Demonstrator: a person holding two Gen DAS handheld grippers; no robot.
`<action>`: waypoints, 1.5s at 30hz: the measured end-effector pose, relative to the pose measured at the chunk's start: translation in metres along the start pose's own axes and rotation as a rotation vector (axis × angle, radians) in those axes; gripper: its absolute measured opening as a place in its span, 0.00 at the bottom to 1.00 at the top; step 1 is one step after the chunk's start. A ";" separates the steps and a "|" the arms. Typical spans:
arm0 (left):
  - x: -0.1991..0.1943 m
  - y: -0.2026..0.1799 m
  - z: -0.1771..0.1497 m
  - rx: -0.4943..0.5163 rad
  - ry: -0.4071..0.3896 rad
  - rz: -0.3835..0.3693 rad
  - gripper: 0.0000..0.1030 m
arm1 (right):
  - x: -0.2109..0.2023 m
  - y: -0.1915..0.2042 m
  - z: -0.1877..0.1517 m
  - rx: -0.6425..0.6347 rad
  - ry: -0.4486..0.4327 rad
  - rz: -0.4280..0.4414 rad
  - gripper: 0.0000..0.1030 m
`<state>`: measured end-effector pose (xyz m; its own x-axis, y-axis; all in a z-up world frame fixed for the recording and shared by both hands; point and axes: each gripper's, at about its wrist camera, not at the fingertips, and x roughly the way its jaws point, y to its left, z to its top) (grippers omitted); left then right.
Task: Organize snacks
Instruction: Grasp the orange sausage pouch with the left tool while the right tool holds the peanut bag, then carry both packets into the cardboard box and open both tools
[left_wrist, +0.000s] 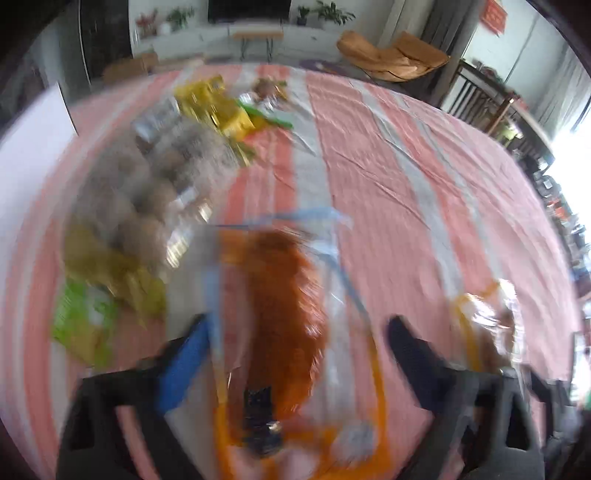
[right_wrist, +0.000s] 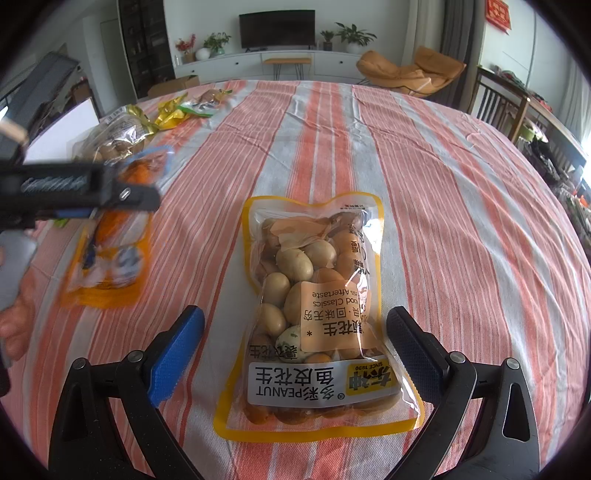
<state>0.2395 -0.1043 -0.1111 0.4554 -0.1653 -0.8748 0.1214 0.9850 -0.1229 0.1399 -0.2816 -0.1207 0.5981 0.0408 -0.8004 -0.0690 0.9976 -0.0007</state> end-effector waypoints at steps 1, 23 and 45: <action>0.001 -0.001 0.000 0.038 0.001 0.000 0.74 | 0.000 -0.001 0.000 0.000 0.000 0.000 0.98; -0.134 0.092 -0.097 -0.033 -0.143 -0.363 0.45 | 0.005 -0.002 0.043 0.052 0.245 0.100 0.56; -0.264 0.407 -0.108 -0.305 -0.278 0.109 0.59 | -0.089 0.392 0.157 -0.145 0.054 0.837 0.63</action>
<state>0.0737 0.3453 0.0190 0.6766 -0.0256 -0.7359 -0.1881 0.9602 -0.2064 0.1849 0.1147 0.0441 0.2657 0.7554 -0.5989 -0.5755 0.6227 0.5301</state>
